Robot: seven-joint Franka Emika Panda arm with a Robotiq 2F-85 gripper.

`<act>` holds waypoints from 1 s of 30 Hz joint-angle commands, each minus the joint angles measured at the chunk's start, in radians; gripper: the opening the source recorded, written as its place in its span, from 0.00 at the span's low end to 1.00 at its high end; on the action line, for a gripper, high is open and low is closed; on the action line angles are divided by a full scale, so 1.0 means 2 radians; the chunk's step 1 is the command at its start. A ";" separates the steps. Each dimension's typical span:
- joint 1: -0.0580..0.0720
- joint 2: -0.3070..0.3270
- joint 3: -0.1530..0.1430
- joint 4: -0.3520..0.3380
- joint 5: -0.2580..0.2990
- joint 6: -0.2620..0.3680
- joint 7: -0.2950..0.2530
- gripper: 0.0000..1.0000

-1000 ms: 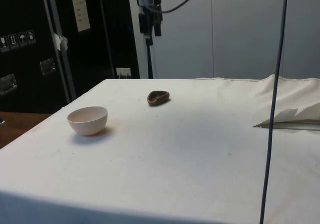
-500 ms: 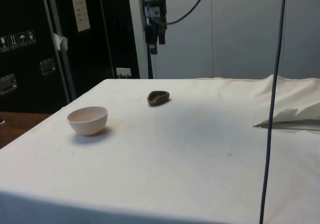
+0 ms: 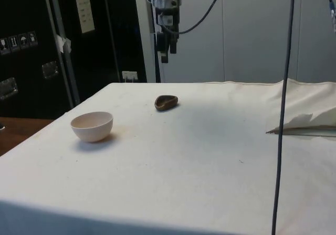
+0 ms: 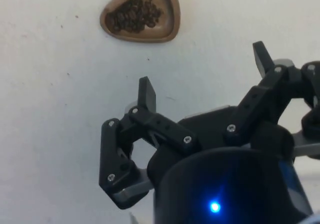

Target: Pour the coffee beans from the cup into the bowl.

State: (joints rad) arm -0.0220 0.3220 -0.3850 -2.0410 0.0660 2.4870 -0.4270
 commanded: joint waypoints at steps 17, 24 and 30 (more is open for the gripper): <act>-0.004 0.045 -0.011 0.015 0.099 0.005 -0.078 1.00; -0.005 0.066 -0.007 0.015 0.109 0.027 -0.083 1.00; -0.006 0.084 -0.004 0.017 0.115 0.041 -0.084 1.00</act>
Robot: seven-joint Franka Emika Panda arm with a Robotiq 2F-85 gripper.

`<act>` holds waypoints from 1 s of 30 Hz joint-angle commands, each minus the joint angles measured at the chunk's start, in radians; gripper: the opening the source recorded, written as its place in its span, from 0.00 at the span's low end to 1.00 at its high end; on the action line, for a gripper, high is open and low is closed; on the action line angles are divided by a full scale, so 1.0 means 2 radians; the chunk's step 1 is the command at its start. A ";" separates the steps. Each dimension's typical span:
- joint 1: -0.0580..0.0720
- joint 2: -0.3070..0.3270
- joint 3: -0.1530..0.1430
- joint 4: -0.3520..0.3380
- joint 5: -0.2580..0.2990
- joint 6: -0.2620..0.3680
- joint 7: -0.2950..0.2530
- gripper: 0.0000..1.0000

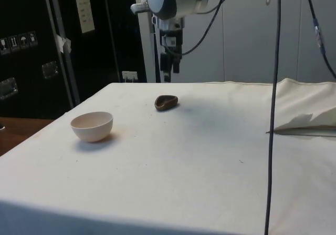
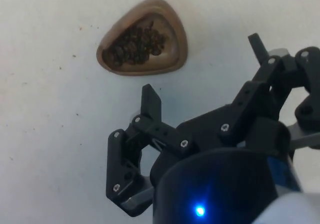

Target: Pour the coffee beans from the cup into the bowl.

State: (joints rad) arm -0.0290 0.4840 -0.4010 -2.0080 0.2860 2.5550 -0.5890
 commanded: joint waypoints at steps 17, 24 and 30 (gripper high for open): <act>-0.013 0.054 0.005 0.037 0.064 0.008 -0.049 1.00; -0.018 0.069 0.002 0.053 0.114 -0.014 -0.097 1.00; -0.019 0.087 -0.003 0.071 0.142 -0.026 -0.118 1.00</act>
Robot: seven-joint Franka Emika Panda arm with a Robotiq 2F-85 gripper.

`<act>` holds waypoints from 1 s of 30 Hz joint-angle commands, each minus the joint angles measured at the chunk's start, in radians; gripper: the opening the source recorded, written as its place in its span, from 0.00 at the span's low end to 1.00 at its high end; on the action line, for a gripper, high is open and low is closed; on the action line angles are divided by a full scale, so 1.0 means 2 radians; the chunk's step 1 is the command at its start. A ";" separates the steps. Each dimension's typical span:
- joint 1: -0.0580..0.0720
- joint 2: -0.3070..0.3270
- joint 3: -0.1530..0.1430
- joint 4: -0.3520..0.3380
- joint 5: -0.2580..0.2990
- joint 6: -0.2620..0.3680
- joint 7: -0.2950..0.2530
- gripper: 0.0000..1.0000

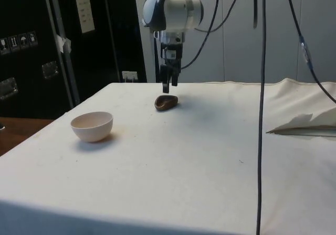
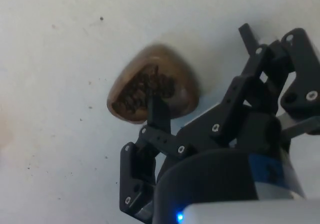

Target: Pour the coffee beans from the cup into the bowl.

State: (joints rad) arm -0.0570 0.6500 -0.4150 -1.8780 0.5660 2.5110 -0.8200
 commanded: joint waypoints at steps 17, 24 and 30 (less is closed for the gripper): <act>-0.009 0.034 -0.005 0.039 0.022 -0.026 -0.012 1.00; -0.011 0.035 -0.004 0.039 0.025 -0.035 -0.013 1.00; -0.011 0.037 -0.004 0.040 0.033 -0.042 -0.018 1.00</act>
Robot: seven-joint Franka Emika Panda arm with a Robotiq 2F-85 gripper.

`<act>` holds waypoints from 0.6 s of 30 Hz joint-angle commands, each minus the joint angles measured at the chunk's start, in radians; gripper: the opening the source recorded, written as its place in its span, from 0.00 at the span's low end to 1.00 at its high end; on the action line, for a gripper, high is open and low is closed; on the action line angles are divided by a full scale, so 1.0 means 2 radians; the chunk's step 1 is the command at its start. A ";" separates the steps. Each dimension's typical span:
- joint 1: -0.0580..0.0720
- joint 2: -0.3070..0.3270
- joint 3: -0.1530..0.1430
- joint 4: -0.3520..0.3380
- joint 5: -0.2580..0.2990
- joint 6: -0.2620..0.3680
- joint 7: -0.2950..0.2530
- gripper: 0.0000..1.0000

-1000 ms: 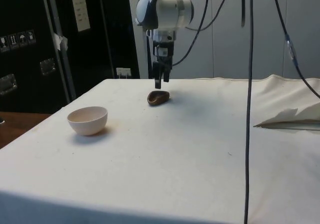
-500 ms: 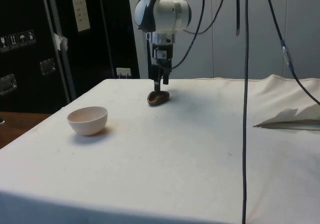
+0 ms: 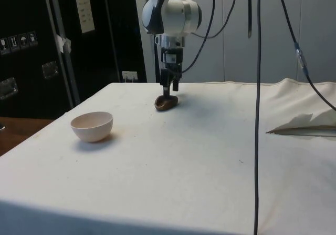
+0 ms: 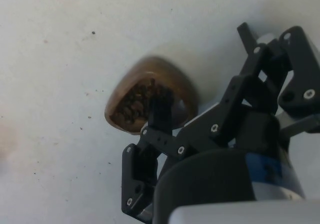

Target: Pour the coffee beans from the cup into the bowl.

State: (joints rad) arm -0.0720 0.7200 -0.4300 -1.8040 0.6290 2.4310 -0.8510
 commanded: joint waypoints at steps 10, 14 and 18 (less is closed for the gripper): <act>-0.005 0.008 0.002 0.011 0.011 -0.013 -0.006 1.00; -0.005 0.009 0.002 0.013 0.012 -0.015 -0.006 1.00; -0.005 0.010 0.002 0.015 0.011 -0.016 -0.006 1.00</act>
State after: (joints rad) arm -0.0760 0.7370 -0.4310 -1.7820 0.6490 2.4030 -0.8600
